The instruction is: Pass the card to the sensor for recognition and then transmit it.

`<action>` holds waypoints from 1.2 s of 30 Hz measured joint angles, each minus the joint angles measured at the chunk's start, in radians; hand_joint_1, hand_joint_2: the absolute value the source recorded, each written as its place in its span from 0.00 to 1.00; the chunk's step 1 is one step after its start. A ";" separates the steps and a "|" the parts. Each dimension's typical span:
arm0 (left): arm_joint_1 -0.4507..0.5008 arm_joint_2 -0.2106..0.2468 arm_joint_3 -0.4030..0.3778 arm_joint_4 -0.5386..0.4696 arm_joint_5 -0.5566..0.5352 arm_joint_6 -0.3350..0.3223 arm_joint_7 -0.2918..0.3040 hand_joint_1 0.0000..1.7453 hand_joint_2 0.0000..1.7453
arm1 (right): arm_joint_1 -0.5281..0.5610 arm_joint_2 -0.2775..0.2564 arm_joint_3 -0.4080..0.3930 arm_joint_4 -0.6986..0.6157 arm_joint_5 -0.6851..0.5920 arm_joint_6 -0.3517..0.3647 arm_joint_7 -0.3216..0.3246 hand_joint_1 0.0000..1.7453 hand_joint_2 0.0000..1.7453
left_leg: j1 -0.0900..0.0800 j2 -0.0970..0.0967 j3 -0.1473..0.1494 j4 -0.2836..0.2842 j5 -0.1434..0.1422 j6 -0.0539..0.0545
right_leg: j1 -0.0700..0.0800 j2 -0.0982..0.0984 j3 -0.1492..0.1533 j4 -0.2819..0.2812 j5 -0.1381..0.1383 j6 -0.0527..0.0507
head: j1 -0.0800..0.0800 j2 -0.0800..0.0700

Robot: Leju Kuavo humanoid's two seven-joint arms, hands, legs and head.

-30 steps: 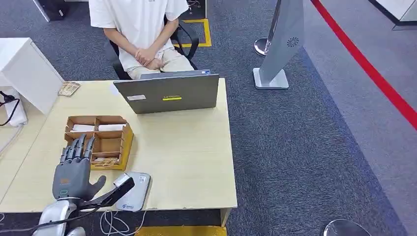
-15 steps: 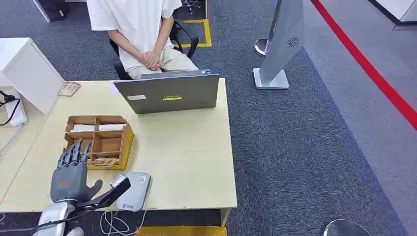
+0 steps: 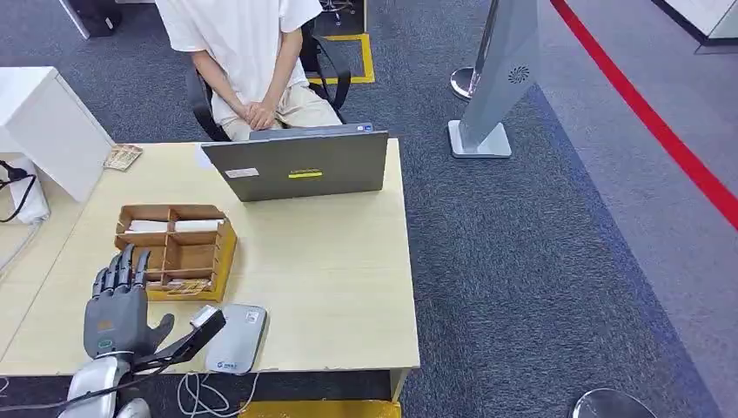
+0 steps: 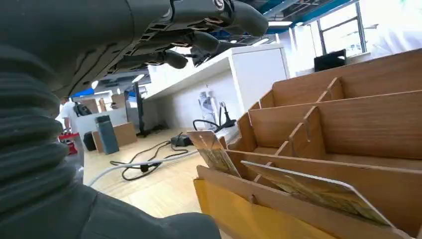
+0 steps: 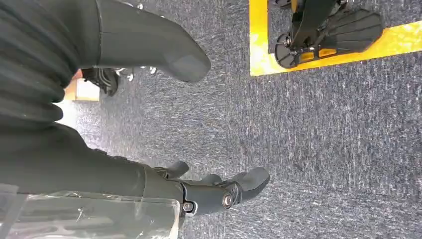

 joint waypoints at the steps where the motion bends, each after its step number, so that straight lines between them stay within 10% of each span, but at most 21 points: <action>1: -0.004 -0.001 0.000 0.006 0.000 0.002 -0.001 0.00 1.00 | 0.000 0.000 0.000 0.000 0.000 0.000 0.000 0.00 1.00 | 0.000 0.000 0.000 0.000 0.000 0.000 | 0.000 0.000 0.000 0.000 0.000 0.000 | 0.000 0.000; 36: -0.118 -0.054 0.003 0.158 -0.051 0.031 -0.008 0.00 1.00 | -0.001 0.000 0.000 0.000 0.030 0.002 -0.008 0.00 1.00 | 0.000 0.000 0.000 0.000 0.000 0.000 | 0.000 0.000 0.000 0.000 0.000 0.000 | 0.000 0.000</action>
